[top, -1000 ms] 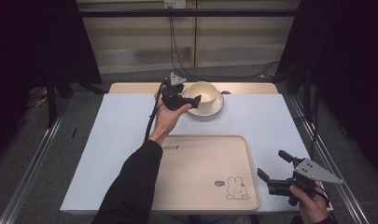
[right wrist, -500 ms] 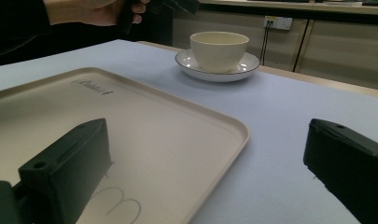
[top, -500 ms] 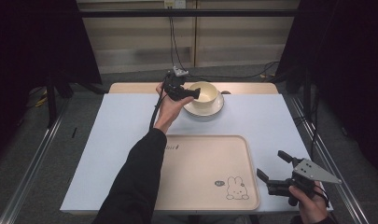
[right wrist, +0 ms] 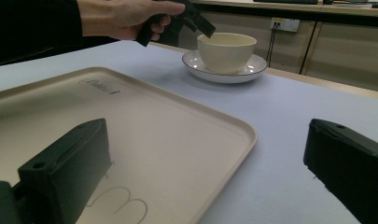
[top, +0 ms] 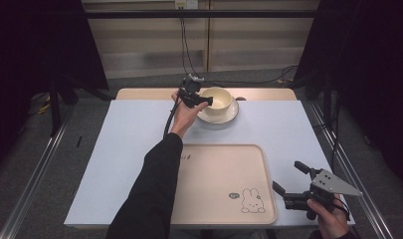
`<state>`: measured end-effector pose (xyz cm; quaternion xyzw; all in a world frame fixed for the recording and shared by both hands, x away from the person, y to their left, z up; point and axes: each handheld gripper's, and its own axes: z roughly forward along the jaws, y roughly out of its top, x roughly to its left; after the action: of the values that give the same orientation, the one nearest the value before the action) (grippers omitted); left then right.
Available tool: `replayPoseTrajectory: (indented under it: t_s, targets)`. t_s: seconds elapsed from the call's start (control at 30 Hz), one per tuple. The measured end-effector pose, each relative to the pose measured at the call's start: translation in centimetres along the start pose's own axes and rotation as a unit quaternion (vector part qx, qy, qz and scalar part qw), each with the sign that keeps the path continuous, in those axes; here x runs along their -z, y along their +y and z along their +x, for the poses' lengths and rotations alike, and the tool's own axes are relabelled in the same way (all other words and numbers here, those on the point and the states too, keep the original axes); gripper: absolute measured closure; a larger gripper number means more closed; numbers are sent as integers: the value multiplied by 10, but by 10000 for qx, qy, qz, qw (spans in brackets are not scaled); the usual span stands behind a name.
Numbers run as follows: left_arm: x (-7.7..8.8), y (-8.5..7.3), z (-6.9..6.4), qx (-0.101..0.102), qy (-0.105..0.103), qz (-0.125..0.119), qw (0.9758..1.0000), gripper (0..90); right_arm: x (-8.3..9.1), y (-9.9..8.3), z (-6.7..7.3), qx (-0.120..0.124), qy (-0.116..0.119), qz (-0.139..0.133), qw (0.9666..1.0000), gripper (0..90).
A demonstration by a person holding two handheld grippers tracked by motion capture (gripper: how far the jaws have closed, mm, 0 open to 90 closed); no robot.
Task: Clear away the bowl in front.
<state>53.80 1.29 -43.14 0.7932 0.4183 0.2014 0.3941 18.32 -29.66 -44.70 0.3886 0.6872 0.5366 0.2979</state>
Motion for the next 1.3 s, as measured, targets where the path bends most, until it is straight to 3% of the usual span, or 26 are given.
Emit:
replayPoseTrajectory:
  t_s: [0.07,0.1,0.2,0.23,0.27,0.33,0.5,0.57,0.63,0.73,0.87,1.0,1.13,1.3]
  targets:
    - [-5,-3,1,197,-40,58,9998,225,1,0,1,3,-4,0,10000,1]
    - [-7,-4,1,103,41,131,9999,234,1,0,1,-3,0,2,10000,1]
    - [-11,-7,3,263,17,261,9993,248,1,0,0,11,6,2,10000,1]
    - [-12,-8,2,462,-51,220,9987,256,1,0,0,8,5,15,10000,1]
    - [-12,-7,2,417,-82,350,9985,274,1,0,0,16,-10,6,10000,1]
    - [-13,-6,-4,314,-10,322,9990,284,1,0,0,45,-1,28,10000,2]
    - [-14,-3,-4,399,-215,494,9977,367,1,0,1,83,19,36,10000,1]
    - [-12,-3,-5,208,-51,385,9990,432,1,0,1,80,-14,26,10000,1]
    - [-13,-4,-1,497,-267,516,9971,452,2,0,1,66,-25,28,10000,1]
    - [-14,-4,-2,523,-229,499,9971,445,1,0,1,84,10,38,10000,2]
    - [-16,-2,3,747,-373,664,9943,498,1,-1,1,76,4,83,9999,2]
    - [-22,-4,1,793,-406,828,9926,545,1,-1,1,76,1,78,9999,2]
    - [-24,-4,4,1000,-478,883,9899,576,2,0,1,98,30,67,9999,2]
    - [-25,-3,6,1051,-577,1051,9872,640,1,-1,2,79,11,85,9999,2]
